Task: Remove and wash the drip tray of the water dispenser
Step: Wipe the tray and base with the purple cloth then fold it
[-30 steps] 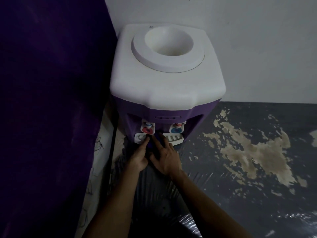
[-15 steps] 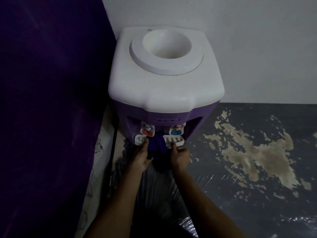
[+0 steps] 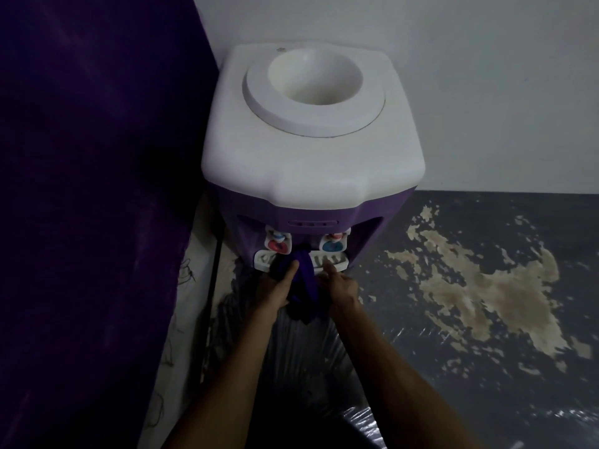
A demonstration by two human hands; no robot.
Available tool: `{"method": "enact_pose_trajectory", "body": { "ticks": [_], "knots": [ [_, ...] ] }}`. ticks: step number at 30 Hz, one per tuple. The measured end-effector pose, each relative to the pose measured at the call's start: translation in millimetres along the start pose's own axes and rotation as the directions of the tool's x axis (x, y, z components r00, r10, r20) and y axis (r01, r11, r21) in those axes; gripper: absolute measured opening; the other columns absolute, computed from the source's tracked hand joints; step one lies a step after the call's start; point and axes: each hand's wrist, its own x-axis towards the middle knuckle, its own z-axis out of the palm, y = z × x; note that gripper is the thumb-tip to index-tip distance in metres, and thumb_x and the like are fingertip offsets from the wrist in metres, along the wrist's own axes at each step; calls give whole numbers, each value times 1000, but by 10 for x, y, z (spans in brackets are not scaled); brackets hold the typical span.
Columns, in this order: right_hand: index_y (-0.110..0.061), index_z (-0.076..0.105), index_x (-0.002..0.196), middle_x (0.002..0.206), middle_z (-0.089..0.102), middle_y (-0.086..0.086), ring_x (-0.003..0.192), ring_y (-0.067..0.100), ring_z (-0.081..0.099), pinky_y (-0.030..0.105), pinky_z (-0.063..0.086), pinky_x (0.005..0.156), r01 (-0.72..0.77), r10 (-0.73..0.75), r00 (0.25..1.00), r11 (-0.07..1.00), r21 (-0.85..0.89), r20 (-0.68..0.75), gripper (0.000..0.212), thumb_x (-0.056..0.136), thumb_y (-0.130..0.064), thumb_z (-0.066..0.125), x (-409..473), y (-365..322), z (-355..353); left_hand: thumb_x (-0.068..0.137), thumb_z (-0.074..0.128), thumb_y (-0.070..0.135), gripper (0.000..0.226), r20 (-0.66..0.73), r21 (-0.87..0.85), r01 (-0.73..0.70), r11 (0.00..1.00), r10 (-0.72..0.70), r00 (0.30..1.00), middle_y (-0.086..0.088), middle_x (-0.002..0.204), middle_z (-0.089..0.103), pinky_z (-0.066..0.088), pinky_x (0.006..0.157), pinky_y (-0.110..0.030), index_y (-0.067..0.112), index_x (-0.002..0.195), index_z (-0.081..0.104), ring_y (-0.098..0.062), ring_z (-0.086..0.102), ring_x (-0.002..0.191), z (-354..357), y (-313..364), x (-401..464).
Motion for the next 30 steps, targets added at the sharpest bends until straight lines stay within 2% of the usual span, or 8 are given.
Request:
{"method": "enact_pose_trajectory", "body": {
  "ticks": [4, 7, 11, 14, 16, 20, 25, 30],
  "knots": [
    [18, 62, 109, 109, 67, 35, 82, 33, 65, 51, 57, 82, -8, 8, 1000, 1000, 8, -21, 42, 93, -20, 67, 3, -7, 14, 73, 72, 60, 91, -294, 302, -80, 950, 173, 940, -17, 132, 49, 49, 86, -37, 2, 132, 34, -35, 57, 113, 32, -2, -133],
    [15, 65, 105, 102, 70, 31, 83, 32, 66, 49, 57, 83, -20, 20, 1000, 1000, -1, -19, 39, 93, -22, 68, 1, -12, 12, 72, 71, 61, 77, -384, 558, -249, 792, 513, 768, -16, 127, 47, 44, 93, -45, 7, 122, 45, -35, 50, 115, 23, -74, -304],
    [7, 67, 92, 86, 67, 21, 70, 27, 64, 34, 58, 60, -30, 30, 1000, 1000, 6, -7, 32, 93, -25, 67, 6, -9, -8, 84, 58, 58, 56, -35, 863, -400, 309, 826, 562, -8, 131, 52, 39, 93, -43, 23, 127, 54, -30, 49, 117, 41, -207, -299],
    [5, 65, 85, 78, 65, 19, 62, 23, 61, 26, 54, 49, -26, 26, 1000, 999, 31, -6, 29, 93, -23, 67, -2, -1, -7, 91, 52, 47, 52, 295, 867, -498, -17, 822, 486, -2, 148, 46, 37, 106, -45, 26, 139, 51, -27, 42, 135, 75, -274, -209],
    [2, 63, 79, 71, 62, 17, 58, 22, 58, 26, 52, 49, -33, 33, 999, 998, 47, -3, 28, 92, -22, 69, -4, -3, -8, 90, 58, 37, 50, 373, 866, -486, -120, 801, 468, -2, 149, 47, 37, 109, -46, 25, 138, 54, -27, 44, 137, 64, -306, -161],
    [3, 65, 89, 79, 59, 21, 63, 25, 56, 25, 53, 47, -62, 59, 998, 993, 105, 25, 21, 92, -18, 69, 4, -25, -5, 81, 68, 20, 58, 312, 909, -403, -104, 811, 495, -4, 146, 51, 41, 106, -47, 18, 138, 54, -27, 47, 135, -80, -318, -119],
    [1, 68, 92, 89, 73, 17, 77, 26, 69, 31, 61, 62, -77, 75, 997, 990, 118, 26, 21, 90, -20, 71, 25, -18, -9, 79, 68, 18, 61, 193, 952, -308, 0, 778, 598, -2, 143, 53, 41, 100, -53, 18, 138, 53, -33, 49, 131, -243, -236, -129],
    [6, 67, 102, 94, 69, 22, 84, 31, 68, 37, 58, 74, -85, 78, 996, 986, 142, 50, 27, 92, -19, 69, 58, -6, 20, 73, 72, 10, 61, 239, 917, -397, 42, 737, 631, -4, 138, 57, 45, 98, -51, 13, 132, 58, -35, 49, 129, -75, -182, -193]
  ]
}}
